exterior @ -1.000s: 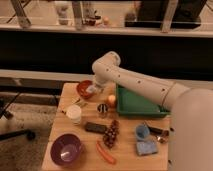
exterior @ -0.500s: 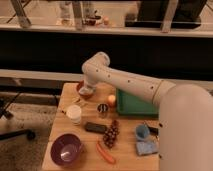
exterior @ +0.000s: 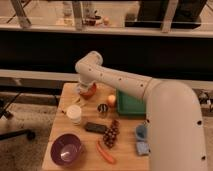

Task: Place towel in red bowl

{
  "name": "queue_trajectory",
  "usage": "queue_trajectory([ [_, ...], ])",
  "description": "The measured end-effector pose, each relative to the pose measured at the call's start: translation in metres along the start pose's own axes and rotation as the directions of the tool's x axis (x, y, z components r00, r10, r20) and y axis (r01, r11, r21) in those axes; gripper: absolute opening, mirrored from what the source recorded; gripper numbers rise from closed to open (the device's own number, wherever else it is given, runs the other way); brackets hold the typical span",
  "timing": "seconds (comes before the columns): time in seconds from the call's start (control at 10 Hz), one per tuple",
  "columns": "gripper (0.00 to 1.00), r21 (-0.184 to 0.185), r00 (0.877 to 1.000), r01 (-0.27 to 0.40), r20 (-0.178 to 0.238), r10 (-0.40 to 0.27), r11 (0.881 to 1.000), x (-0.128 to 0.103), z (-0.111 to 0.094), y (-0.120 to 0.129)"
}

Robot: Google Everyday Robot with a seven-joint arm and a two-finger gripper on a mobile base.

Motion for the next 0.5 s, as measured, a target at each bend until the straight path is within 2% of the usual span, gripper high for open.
queue_trajectory([
  [0.5, 0.16, -0.001, 1.0, 0.011, -0.012, -0.011, 1.0, -0.015, 0.022, -0.007],
])
